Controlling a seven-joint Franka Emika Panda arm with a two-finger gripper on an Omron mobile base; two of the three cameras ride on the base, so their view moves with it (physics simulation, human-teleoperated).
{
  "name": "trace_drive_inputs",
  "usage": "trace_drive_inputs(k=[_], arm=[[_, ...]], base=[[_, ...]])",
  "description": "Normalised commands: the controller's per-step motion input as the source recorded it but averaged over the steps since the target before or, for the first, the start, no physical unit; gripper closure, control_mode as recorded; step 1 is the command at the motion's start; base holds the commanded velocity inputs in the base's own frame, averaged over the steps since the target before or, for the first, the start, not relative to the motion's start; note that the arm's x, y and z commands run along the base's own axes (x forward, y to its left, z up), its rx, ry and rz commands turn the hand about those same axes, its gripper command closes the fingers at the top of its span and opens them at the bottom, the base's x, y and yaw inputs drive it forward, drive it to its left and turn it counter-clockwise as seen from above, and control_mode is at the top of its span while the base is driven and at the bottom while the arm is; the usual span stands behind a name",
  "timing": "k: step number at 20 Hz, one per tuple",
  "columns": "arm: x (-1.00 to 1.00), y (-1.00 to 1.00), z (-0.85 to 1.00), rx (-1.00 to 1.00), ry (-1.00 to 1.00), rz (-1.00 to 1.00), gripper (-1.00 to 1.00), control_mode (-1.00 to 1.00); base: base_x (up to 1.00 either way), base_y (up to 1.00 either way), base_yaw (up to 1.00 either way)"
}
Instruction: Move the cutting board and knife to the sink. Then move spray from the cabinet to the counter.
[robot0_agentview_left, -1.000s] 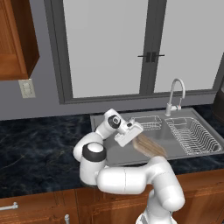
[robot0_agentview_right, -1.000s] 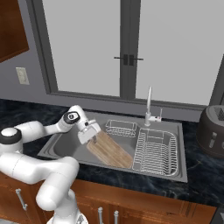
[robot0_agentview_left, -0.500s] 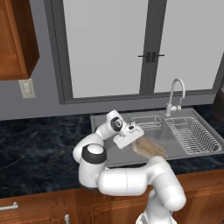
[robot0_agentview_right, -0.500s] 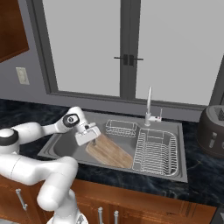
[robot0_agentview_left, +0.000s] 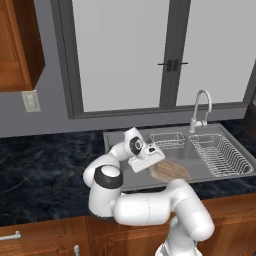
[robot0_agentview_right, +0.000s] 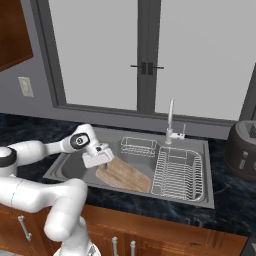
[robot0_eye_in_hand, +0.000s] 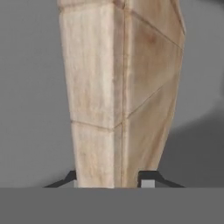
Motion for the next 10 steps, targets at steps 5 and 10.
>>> trace_drive_inputs(k=[5, 10], arm=[[0.00, 0.00, -0.16, 0.10, -0.04, 0.04, -1.00, -1.00], [0.07, 0.00, -0.19, 0.10, 0.00, 0.04, -1.00, -1.00]], base=[[0.00, 0.00, 0.00], [0.00, 0.00, 0.00]])
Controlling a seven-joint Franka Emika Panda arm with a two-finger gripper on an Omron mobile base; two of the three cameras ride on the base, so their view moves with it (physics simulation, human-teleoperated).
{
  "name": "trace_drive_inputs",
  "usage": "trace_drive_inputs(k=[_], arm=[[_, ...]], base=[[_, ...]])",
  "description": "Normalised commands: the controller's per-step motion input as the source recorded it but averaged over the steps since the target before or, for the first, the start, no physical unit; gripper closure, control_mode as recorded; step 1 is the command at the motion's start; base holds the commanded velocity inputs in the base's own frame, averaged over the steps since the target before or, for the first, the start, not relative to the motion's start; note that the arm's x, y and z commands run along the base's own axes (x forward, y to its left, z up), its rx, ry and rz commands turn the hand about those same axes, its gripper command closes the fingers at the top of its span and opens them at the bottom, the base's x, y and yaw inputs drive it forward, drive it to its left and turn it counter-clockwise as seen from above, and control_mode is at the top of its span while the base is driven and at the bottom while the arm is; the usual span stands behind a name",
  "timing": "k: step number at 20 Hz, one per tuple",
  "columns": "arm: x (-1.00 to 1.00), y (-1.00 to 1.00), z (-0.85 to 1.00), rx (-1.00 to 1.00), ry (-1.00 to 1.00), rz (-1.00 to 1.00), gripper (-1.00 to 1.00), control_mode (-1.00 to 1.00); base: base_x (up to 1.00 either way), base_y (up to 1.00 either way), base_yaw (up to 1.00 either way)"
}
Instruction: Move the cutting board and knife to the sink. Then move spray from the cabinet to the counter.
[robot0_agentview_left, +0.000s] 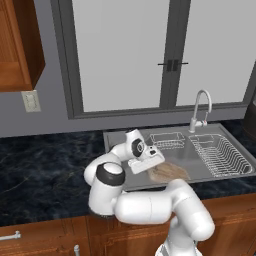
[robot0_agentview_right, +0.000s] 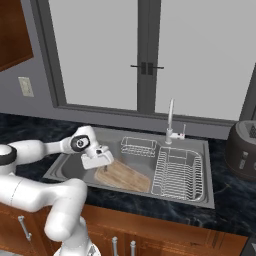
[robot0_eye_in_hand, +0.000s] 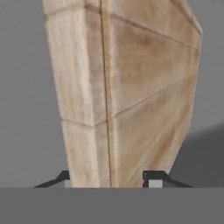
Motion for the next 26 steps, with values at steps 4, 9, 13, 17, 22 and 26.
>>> trace_drive_inputs(k=[4, 9, 13, 17, 22, 26], arm=[[0.01, 0.00, -0.15, 0.13, -0.01, 0.06, -1.00, -1.00], [0.00, 0.03, -0.12, 0.15, -0.07, 0.07, -1.00, -1.00], [0.01, 0.06, -0.04, 0.19, -0.15, 0.06, -1.00, -1.00], [0.00, 0.02, 0.01, 0.17, -0.14, 0.06, -1.00, -1.00], [-0.01, 0.02, 0.12, 0.08, -0.04, 0.07, -1.00, -1.00], [-0.16, 0.00, 0.37, 0.00, 0.00, 0.05, -1.00, -1.00]], base=[[0.00, 0.00, 0.00], [0.00, 0.00, 0.00], [0.00, 0.00, 0.00], [0.00, 0.00, 0.00], [0.00, 0.00, 0.00], [0.00, 0.00, 0.00]])
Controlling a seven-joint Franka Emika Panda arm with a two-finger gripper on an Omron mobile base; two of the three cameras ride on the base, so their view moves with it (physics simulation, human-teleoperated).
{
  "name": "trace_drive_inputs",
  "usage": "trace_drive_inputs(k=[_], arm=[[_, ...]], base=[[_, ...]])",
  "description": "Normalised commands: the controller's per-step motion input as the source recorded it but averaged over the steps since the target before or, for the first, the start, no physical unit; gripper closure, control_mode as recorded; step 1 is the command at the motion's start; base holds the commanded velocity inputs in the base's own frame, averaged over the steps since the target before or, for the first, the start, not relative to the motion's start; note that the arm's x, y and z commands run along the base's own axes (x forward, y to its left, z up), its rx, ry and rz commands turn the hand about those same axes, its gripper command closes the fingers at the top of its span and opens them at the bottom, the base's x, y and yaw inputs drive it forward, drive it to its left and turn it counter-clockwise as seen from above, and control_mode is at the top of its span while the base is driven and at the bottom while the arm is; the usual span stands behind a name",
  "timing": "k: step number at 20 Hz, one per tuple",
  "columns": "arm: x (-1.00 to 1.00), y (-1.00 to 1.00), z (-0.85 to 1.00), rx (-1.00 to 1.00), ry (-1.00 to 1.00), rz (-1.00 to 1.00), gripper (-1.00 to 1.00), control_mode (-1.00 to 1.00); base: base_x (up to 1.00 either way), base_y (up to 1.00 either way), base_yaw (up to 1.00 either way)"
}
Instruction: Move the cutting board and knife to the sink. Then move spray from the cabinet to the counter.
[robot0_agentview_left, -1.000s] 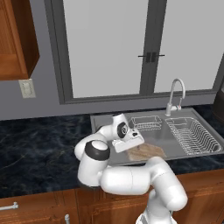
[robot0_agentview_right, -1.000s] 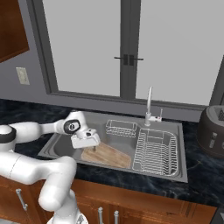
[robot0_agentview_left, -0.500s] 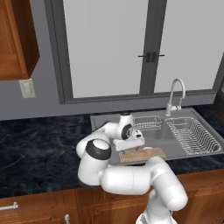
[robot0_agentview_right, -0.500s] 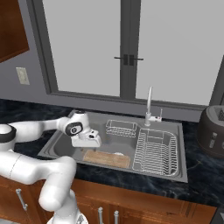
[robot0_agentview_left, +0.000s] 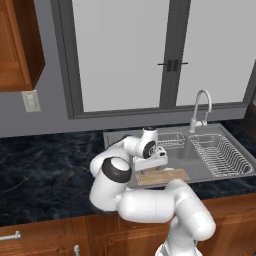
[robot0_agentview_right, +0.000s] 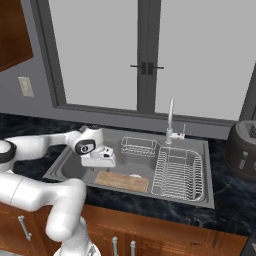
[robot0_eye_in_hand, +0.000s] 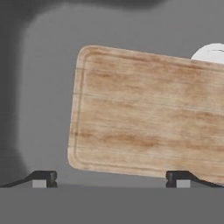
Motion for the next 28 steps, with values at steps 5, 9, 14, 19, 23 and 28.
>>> trace_drive_inputs(k=[5, 9, 14, 19, 23, 28], arm=[[-0.26, 0.00, 0.43, 0.00, 0.00, 0.04, -1.00, -1.00], [-0.37, 0.00, 0.44, 0.00, 0.00, 0.00, -1.00, -1.00], [-0.36, 0.00, 0.42, 0.00, 0.00, -0.01, -1.00, -1.00], [-0.38, -0.06, 0.37, 0.00, -0.03, 0.00, -1.00, -1.00], [-0.40, -0.08, 0.32, 0.00, -0.07, 0.00, -1.00, -1.00], [-0.46, -0.05, 0.26, 0.00, -0.11, 0.00, -1.00, -1.00]], base=[[0.00, 0.00, 0.00], [0.00, 0.00, 0.00], [0.00, 0.00, 0.00], [0.00, 0.00, 0.00], [0.00, 0.00, 0.00], [0.00, 0.00, 0.00]])
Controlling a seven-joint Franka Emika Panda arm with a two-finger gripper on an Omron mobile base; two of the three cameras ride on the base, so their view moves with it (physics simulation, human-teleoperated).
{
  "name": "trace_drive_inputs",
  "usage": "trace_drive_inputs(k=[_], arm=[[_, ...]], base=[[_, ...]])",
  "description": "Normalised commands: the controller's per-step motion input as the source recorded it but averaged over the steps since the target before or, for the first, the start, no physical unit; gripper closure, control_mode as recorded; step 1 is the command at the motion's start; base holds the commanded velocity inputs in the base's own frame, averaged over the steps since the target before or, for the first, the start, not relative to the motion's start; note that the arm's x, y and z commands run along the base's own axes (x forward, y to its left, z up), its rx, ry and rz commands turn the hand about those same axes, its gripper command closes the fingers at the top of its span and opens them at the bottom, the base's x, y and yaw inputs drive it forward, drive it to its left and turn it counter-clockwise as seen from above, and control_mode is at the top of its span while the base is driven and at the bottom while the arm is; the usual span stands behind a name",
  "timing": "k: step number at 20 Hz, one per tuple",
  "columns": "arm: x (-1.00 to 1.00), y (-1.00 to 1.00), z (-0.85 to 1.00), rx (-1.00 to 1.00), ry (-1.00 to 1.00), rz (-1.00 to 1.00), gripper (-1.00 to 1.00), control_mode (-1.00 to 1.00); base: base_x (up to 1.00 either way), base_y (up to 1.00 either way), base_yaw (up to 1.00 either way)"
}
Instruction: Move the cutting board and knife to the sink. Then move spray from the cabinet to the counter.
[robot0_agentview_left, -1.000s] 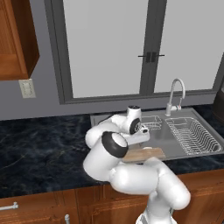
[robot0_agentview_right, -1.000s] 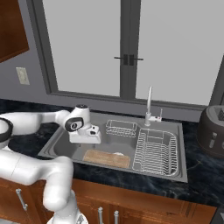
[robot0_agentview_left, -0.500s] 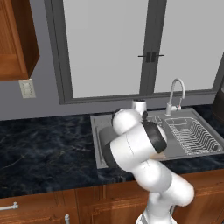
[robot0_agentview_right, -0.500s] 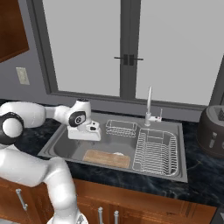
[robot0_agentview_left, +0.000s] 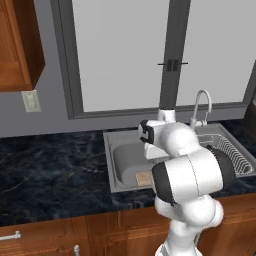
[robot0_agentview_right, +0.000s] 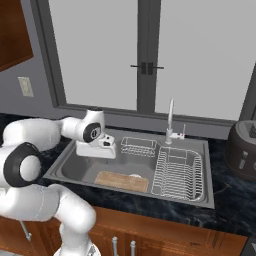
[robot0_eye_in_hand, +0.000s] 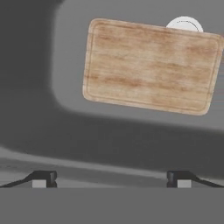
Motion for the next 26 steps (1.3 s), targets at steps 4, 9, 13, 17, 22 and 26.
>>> trace_drive_inputs(k=[4, 9, 13, 17, 22, 26], arm=[[-0.40, -0.02, 0.27, 0.00, -0.07, 0.00, -1.00, -1.00], [-0.35, -0.02, 0.18, 0.00, -0.02, 0.00, -1.00, -1.00], [-0.28, -0.03, 0.13, 0.00, -0.01, 0.00, -1.00, -1.00], [-0.24, -0.06, 0.13, 0.00, -0.02, 0.00, -1.00, -1.00], [-0.14, -0.01, 0.09, 0.00, -0.03, 0.00, -1.00, -1.00], [0.00, 0.00, 0.01, 0.01, 0.00, 0.00, -1.00, -1.00]], base=[[0.00, 0.00, 0.00], [0.00, 0.00, 0.00], [0.00, 0.00, 0.00], [0.00, 0.00, 0.00], [0.00, 0.00, 0.00], [0.00, 0.00, 0.00]])
